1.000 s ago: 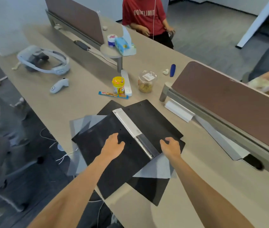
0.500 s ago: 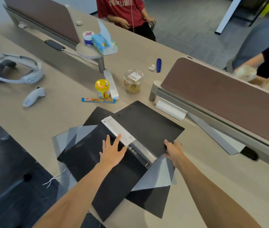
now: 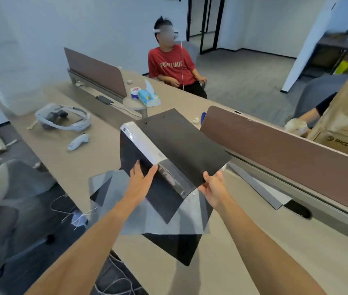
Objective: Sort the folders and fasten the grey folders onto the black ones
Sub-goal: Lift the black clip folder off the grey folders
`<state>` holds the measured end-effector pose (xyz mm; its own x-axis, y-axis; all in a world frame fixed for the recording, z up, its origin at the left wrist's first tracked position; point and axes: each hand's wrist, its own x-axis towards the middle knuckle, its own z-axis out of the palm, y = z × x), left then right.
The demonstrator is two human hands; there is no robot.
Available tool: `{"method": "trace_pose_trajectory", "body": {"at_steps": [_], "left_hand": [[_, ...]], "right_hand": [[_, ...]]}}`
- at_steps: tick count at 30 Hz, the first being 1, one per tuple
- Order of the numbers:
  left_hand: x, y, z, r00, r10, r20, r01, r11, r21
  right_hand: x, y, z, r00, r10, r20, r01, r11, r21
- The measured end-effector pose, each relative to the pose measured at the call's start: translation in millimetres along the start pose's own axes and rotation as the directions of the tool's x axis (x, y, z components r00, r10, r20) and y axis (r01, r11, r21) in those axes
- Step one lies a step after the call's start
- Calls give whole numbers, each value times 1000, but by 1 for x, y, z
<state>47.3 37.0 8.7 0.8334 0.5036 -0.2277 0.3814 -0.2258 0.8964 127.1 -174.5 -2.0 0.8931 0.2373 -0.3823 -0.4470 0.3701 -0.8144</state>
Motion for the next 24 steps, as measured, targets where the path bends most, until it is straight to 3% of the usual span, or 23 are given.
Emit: {"method": "trace_pose_trajectory", "body": {"at_steps": [3,6,11,15,19,22,24], "left_hand": [[-42,33,7,999,25,-26,-33,900,-435],[-80,46,24,997,34,-66,-64,846,-530],[-111,47,69,991,60,121,29,783,-622],[-125,41,123,952,115,283,63,832,-551],[-146,27,193,879,112,463,71,930,-361],[-166,16,247,802,140,581,-16,977,-213],[-179,7,282,786,160,597,-110,987,-120]], "right_hand": [[-42,-17,-6,990,-4,142,6,1000,-13],[-77,-25,-32,996,7,94,17,969,-246],[-123,-44,-111,978,-113,-178,34,919,-394],[-165,-57,-192,941,-177,-290,39,905,-424],[-203,-53,-270,931,-163,-325,-33,853,-520],[-224,-37,-318,891,-169,-420,-63,872,-485],[-233,-23,-343,839,-190,-509,-89,876,-474]]}}
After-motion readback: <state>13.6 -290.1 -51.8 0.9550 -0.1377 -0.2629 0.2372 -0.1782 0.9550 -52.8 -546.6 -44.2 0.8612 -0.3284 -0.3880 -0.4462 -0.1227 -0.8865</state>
